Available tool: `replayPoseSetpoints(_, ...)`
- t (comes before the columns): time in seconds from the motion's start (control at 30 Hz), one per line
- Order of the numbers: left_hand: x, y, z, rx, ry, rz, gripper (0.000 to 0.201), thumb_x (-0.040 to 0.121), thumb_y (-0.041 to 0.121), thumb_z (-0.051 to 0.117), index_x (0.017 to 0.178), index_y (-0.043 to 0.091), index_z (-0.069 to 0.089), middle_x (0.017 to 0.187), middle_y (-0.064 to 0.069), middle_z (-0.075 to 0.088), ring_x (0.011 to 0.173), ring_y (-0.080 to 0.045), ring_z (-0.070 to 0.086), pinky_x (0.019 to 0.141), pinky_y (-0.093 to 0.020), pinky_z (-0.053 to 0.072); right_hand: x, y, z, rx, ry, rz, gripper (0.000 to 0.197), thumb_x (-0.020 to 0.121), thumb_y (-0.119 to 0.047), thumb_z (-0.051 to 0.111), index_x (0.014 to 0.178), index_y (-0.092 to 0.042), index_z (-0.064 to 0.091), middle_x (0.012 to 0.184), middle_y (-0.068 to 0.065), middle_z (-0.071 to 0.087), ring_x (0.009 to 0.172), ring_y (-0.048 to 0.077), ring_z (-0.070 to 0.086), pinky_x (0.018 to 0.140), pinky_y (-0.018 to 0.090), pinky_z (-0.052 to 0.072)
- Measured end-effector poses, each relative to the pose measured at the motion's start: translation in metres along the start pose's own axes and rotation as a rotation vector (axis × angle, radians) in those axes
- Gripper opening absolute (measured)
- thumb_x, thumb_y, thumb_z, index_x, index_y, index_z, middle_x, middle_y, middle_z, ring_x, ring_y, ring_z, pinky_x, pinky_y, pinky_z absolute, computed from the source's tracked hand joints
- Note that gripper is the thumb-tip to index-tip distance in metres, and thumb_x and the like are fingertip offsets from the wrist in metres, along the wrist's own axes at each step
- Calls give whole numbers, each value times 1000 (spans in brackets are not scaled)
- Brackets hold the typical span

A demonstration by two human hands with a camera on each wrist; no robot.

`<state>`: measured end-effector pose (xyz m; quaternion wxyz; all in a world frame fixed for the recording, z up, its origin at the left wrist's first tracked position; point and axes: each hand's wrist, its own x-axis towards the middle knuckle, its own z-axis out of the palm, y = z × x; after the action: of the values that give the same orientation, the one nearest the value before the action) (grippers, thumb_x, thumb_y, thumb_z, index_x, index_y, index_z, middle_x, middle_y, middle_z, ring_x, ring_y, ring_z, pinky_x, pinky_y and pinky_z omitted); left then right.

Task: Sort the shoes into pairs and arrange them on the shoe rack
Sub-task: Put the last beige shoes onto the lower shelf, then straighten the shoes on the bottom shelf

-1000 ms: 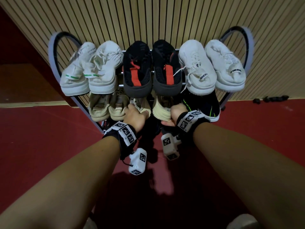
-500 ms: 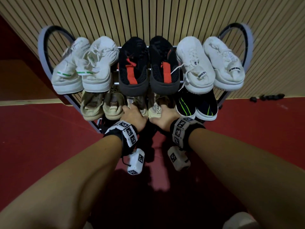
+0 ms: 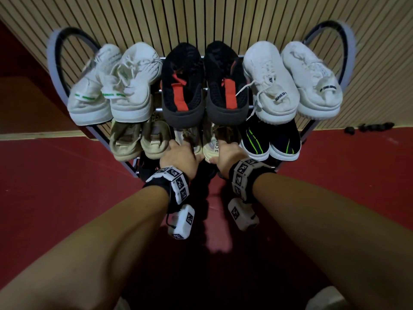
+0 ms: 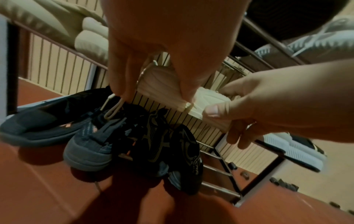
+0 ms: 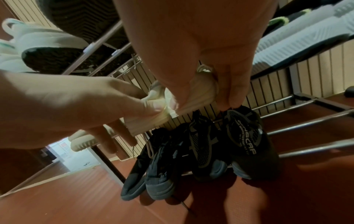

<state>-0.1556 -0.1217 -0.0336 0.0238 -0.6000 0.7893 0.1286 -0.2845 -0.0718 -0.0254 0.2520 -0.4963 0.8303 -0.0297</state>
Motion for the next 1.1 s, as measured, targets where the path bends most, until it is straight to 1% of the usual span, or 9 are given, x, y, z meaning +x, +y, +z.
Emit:
replayPoseSetpoints(0.17, -1, 0, -3, 54, 43, 38, 56, 87, 53, 58, 123, 10, 56, 144, -11, 19, 110, -35, 55, 85, -41, 48, -5, -4, -4, -31, 46, 20, 60, 90, -40, 62, 137, -10, 40, 133, 20, 48, 120, 32, 52, 100, 37, 43)
replayPoseSetpoints(0.23, -1, 3, -2, 13, 25, 59, 53, 90, 44, 57, 126, 6, 54, 145, -13, 19, 110, -36, 55, 91, -39, 46, -7, -3, -9, -28, 53, 2, 59, 90, -39, 62, 136, -9, 41, 133, 17, 51, 123, 31, 50, 101, 36, 43)
replayPoseSetpoints(0.37, -11, 9, -7, -20, 78, 35, 50, 90, 36, 51, 132, 8, 47, 141, -11, 28, 114, -34, 52, 86, -39, 45, -14, 6, -14, -17, 13, -49, 53, 89, -34, 56, 136, -15, 40, 132, 17, 52, 118, 33, 54, 91, 35, 45)
replayPoseSetpoints(0.47, -19, 16, -17, 24, 71, -2, 49, 88, 41, 52, 128, 13, 51, 141, -12, 34, 114, -34, 53, 75, -37, 40, -27, 17, -22, -32, 108, -110, 39, 89, -29, 51, 126, -16, 46, 123, 14, 57, 111, 35, 57, 83, 37, 47)
replayPoseSetpoints(0.6, -28, 36, -24, 26, 166, 170, 42, 84, 35, 55, 117, 11, 55, 121, -22, 54, 111, -41, 50, 89, -42, 44, -44, 45, -38, 18, 245, -122, 30, 90, -24, 47, 119, -18, 52, 114, 12, 62, 100, 35, 62, 73, 35, 45)
replayPoseSetpoints(0.73, -38, 66, -19, -182, 86, 289, 38, 84, 30, 56, 117, 11, 53, 121, -18, 51, 109, -40, 54, 90, -46, 48, -57, 85, -48, 105, 302, -37, 34, 87, -19, 49, 121, -20, 55, 111, 13, 65, 96, 35, 63, 69, 32, 45)
replayPoseSetpoints(0.87, -46, 95, -7, -289, -43, 341, 37, 85, 26, 53, 121, 19, 51, 113, -12, 63, 105, -35, 60, 84, -39, 51, -65, 131, -55, 110, 290, 34, 39, 87, -20, 48, 125, -22, 53, 118, 13, 62, 103, 34, 61, 73, 32, 45)
replayPoseSetpoints(1.0, -46, 115, 9, -378, -135, 318, 50, 84, 22, 52, 134, 23, 42, 104, -9, 66, 98, -33, 61, 77, -34, 49, -58, 169, -53, 166, 247, 96, 49, 86, -23, 54, 135, -21, 47, 122, 15, 60, 108, 33, 58, 85, 35, 48)
replayPoseSetpoints(1.1, -41, 121, 21, -373, -229, 285, 67, 80, 32, 50, 144, 30, 29, 101, -2, 66, 91, -28, 64, 79, -35, 52, -52, 181, -40, 362, 258, 182, 55, 88, -24, 56, 141, -24, 43, 131, 11, 58, 116, 31, 56, 90, 31, 44)
